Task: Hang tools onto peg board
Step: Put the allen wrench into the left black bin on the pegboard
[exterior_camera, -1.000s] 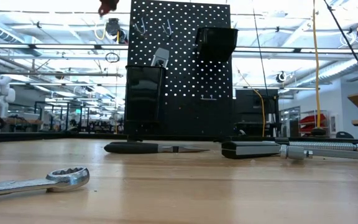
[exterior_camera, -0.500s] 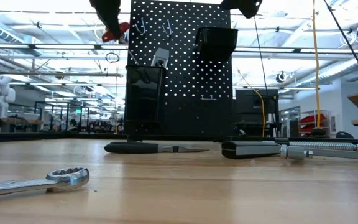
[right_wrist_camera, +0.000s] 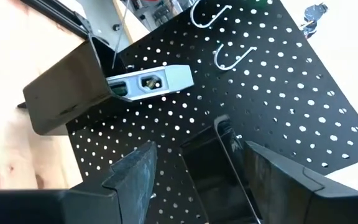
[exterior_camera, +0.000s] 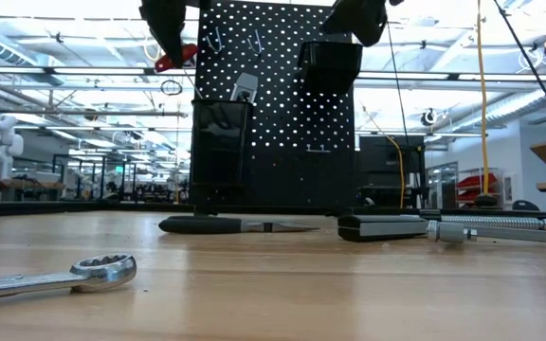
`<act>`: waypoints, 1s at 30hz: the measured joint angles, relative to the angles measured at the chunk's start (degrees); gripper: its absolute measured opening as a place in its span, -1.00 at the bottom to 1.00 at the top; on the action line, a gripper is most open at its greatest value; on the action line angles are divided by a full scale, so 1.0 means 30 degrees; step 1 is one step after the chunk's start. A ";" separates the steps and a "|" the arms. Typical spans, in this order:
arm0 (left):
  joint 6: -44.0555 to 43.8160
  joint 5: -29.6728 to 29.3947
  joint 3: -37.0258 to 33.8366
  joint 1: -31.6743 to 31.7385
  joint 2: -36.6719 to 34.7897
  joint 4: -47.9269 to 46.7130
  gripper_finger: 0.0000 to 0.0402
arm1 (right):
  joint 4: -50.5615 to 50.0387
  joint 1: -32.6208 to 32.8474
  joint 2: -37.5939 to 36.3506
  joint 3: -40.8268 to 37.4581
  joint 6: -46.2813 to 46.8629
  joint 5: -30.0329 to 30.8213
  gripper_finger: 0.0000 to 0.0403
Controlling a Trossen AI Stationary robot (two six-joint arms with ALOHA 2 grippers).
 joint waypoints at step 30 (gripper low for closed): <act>0.0342 -0.1545 0.0000 -0.0240 -0.0314 0.0155 -0.29 | -0.0112 -0.0227 0.0000 0.0000 0.0494 -0.0449 0.15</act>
